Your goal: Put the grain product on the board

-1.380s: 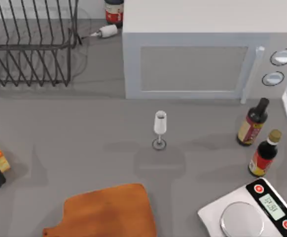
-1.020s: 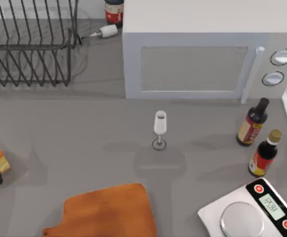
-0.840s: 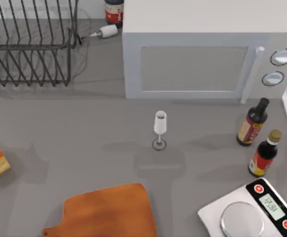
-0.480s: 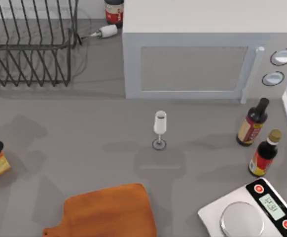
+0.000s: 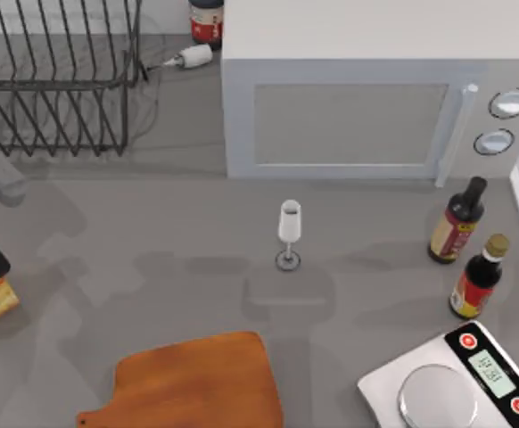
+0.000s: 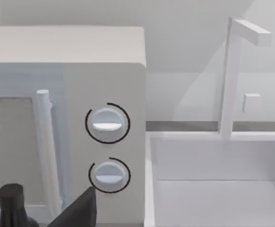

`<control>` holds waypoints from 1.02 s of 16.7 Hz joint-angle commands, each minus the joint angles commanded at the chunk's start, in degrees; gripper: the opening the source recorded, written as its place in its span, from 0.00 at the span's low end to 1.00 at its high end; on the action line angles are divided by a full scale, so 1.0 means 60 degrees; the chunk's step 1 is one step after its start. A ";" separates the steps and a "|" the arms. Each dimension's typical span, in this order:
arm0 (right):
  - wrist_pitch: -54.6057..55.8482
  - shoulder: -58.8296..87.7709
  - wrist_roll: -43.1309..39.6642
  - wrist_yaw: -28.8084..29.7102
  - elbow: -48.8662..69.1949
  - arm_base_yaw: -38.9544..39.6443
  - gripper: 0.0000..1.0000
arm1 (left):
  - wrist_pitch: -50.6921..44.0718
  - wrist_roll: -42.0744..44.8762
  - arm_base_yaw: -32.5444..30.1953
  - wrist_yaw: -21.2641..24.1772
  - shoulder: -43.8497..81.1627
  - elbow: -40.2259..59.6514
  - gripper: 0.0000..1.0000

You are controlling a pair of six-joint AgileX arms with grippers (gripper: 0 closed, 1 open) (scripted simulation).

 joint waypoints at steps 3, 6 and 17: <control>0.0000 0.0000 0.0000 0.0000 0.0000 0.0000 1.00 | -0.0566 0.0487 0.0098 0.0008 0.0910 0.0668 1.00; 0.0000 0.0000 0.0000 0.0000 0.0000 0.0000 1.00 | -0.0632 0.0545 0.0113 0.0007 0.1017 0.0748 1.00; 0.0000 0.0000 0.0000 0.0000 0.0000 0.0000 1.00 | 0.1892 0.0574 0.0125 0.0012 0.2130 -0.0629 1.00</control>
